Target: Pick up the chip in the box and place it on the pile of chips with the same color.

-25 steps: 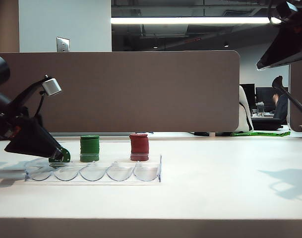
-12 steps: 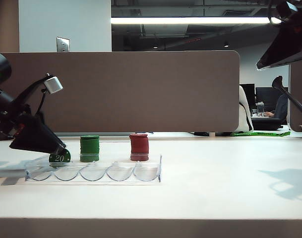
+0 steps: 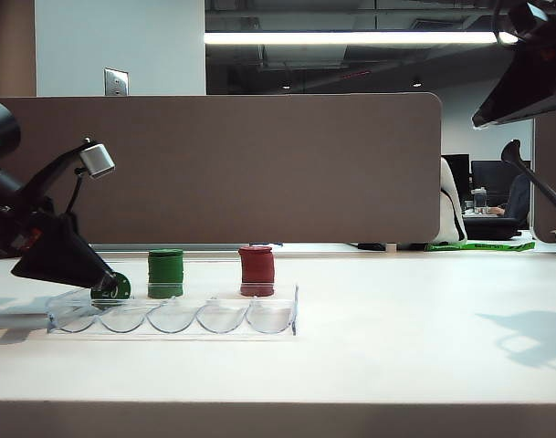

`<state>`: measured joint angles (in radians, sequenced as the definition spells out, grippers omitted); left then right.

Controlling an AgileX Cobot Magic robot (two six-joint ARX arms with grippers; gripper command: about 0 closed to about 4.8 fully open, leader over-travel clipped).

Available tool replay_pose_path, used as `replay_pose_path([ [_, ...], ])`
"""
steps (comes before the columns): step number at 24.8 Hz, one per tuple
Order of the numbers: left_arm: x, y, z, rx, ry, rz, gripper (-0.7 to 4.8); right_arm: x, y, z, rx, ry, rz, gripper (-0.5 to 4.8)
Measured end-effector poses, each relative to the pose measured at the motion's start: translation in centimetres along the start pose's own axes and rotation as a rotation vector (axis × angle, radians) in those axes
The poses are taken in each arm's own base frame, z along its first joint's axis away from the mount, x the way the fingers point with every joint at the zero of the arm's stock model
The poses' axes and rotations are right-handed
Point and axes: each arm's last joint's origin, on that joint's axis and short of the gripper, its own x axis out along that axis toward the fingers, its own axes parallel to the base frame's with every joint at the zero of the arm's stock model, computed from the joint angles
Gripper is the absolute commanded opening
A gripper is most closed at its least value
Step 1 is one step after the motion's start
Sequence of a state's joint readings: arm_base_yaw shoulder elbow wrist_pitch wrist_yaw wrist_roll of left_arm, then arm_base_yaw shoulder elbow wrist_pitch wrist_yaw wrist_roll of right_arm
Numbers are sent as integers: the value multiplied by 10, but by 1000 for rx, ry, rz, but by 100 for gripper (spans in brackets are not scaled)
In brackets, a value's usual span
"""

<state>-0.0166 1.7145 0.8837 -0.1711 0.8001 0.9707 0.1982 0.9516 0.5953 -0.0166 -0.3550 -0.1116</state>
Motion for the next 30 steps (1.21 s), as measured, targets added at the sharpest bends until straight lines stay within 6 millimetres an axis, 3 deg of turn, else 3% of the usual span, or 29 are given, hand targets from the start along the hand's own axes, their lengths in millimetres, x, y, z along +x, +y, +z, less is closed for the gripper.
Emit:
replay_pose_path([
  [20, 0, -1, 1, -4, -37, -29, 172, 0, 0, -1, 4, 11, 1, -1],
  [23, 0, -1, 1, -3, -39, -30, 117, 0, 0, -1, 4, 11, 1, -1],
  [30, 0, -1, 1, -10, -39, -30, 111, 0, 0, -1, 4, 11, 1, -1],
])
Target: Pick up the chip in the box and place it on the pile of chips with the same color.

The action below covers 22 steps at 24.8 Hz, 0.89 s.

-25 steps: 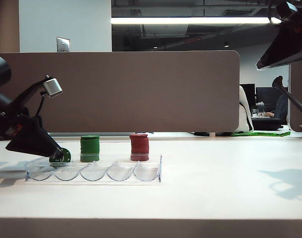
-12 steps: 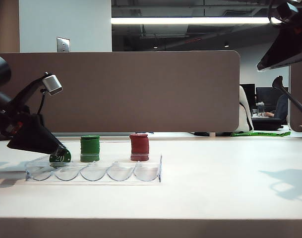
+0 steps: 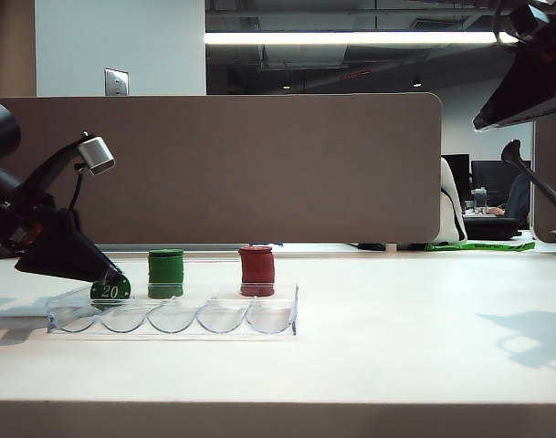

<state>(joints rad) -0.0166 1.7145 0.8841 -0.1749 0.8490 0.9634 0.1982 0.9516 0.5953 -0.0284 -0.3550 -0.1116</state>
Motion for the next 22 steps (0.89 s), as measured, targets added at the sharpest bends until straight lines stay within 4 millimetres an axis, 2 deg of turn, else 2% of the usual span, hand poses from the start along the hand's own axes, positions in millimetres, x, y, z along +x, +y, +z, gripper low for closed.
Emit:
replay_pose_path([
  [22, 0, 0, 0, -18, -13, -9, 111, 0, 0, 0, 0, 0, 0, -1],
])
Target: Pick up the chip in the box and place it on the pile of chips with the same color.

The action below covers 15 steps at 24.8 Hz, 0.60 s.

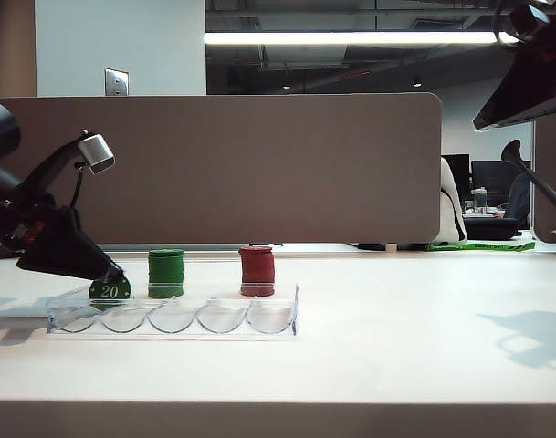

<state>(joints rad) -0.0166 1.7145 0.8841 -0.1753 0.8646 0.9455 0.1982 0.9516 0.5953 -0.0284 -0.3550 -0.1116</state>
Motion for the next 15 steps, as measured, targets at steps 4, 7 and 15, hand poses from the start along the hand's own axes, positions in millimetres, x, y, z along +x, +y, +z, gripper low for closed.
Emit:
replay_pose_path([
  [4, 0, 0, 0, 0, 0, 0, 111, 0, 0, 0, 0, 0, 0, -1],
  [7, 0, 0, 0, 0, 0, 0, 72, 0, 0, 0, 0, 0, 0, -1],
  [15, 0, 0, 0, -1, 0, 0, 48, 0, 0, 0, 0, 0, 0, -1],
])
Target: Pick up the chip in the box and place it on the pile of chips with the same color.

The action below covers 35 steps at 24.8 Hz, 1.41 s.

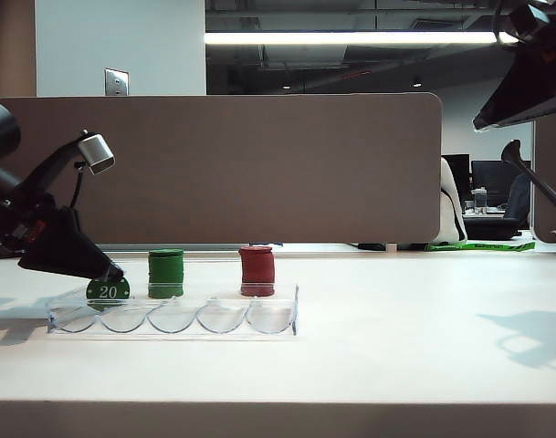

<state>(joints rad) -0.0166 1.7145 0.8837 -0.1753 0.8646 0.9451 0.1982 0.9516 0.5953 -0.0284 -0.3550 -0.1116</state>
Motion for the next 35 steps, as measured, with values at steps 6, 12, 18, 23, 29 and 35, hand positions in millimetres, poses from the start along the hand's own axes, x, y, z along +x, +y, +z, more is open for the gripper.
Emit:
replay_pose_path([
  [6, 0, 0, 0, -9, 0, 0, 9, 0, 0, 0, 0, 0, 0, -1],
  [12, 0, 0, 0, -18, -4, -2, -5, 0, 0, 0, 0, 0, 0, -1],
  [18, 0, 0, 0, -20, -3, -2, -5, 0, 0, -1, 2, 6, 1, -1],
  [23, -2, -1, 3, -29, -17, -5, -5, 0, 0, -1, 2, 6, 1, -1],
  [29, -15, -2, 22, -15, -66, 26, -5, 0, 0, -1, 2, 6, 1, -1],
  [35, -21, 5, 37, -220, -185, 38, -5, 0, 0, -1, 2, 6, 1, -1],
])
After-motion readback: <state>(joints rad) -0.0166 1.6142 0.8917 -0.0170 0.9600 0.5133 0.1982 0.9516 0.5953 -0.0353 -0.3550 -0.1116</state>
